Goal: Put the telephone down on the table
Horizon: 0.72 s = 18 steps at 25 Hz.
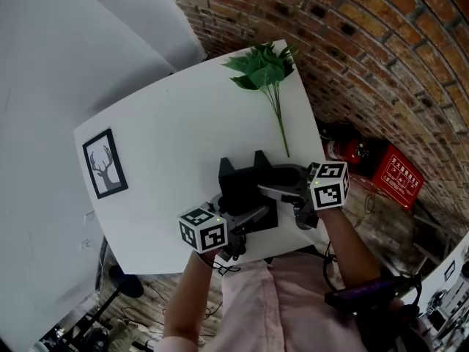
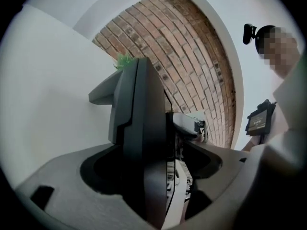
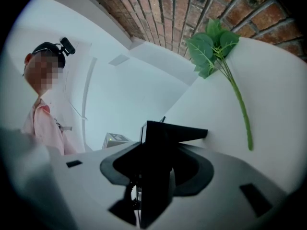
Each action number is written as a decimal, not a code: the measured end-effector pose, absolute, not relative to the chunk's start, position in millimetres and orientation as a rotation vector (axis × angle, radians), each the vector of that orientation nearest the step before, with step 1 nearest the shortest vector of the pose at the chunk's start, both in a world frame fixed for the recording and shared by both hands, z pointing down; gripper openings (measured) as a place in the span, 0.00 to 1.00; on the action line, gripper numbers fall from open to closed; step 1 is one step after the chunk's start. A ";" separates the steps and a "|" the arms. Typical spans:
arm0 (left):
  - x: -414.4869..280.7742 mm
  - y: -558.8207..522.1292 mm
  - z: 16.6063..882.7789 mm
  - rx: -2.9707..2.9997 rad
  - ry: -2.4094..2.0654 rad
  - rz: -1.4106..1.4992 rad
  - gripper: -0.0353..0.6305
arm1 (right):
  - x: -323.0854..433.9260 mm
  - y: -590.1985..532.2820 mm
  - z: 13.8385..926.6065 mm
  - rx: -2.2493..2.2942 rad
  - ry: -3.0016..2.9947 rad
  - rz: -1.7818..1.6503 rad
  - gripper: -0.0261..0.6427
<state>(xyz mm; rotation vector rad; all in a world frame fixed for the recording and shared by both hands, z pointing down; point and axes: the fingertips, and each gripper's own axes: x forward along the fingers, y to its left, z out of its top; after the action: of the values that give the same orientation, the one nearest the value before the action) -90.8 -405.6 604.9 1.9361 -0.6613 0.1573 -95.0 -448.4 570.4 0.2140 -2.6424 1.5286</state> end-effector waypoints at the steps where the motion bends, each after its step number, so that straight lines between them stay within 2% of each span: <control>1: -92.6 -405.8 606.6 1.935 -0.683 0.175 0.66 | -96.2 -448.3 570.5 0.214 -2.641 1.522 0.32; 4: -101.8 -405.1 610.9 1.942 -0.749 0.230 0.71 | -99.0 -447.2 571.6 0.213 -2.635 1.501 0.31; 10: -123.6 -402.2 604.0 1.943 -0.825 0.215 0.72 | -100.8 -447.6 571.8 0.233 -2.620 1.461 0.33; 15: -135.1 -396.0 587.2 1.946 -0.894 0.174 0.72 | -103.2 -440.7 567.8 0.302 -2.582 1.359 0.48; 18: -147.8 -389.5 574.2 1.930 -0.953 0.121 0.72 | -97.9 -439.0 566.9 0.393 -2.547 1.330 0.50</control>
<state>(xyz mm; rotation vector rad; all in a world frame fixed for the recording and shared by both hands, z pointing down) -147.8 -389.5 574.2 1.9305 -0.9527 0.1206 -97.9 -439.0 566.9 0.3932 -2.5472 1.3299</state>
